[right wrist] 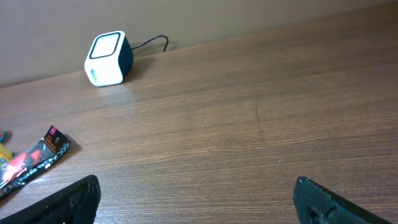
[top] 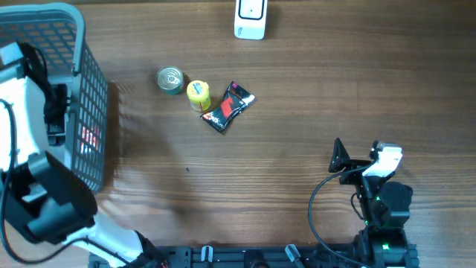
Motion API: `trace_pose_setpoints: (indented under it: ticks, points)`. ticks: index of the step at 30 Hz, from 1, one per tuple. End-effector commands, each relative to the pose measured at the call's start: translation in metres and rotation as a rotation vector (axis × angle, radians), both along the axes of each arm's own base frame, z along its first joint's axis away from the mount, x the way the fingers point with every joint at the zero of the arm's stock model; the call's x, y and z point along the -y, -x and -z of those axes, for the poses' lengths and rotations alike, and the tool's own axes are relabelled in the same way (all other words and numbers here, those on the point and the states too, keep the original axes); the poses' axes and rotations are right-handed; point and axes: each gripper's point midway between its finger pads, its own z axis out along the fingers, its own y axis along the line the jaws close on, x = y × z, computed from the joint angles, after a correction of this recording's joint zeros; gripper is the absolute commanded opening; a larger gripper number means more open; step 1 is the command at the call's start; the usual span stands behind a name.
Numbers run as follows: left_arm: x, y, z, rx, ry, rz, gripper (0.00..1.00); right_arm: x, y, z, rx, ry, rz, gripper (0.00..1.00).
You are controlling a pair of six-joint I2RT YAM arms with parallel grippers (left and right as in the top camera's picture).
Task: Scan the item barcode
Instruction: 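Move the left gripper into the basket and grasp the red box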
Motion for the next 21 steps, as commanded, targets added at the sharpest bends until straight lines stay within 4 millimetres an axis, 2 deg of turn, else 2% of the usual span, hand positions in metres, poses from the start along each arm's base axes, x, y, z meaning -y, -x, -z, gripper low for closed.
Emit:
trace_pose_setpoints:
  ticks: [1,7,14,21]
  points:
    - [0.0,0.0,0.02,-0.032,0.033,-0.026,1.0,0.002,0.0,0.0,-0.001,-0.012,0.013,1.0]
    - [0.015,-0.004,0.033,-0.058,0.128,0.115,1.0,0.002,0.0,0.0,-0.001,-0.012,0.014,1.0]
    - [0.025,0.004,0.039,-0.088,0.175,0.147,1.0,0.002,0.0,-0.001,0.003,-0.012,0.014,1.0]
    - [0.042,0.024,0.086,-0.116,0.238,0.141,1.0,0.002,-0.001,-0.001,0.007,-0.012,0.014,1.0]
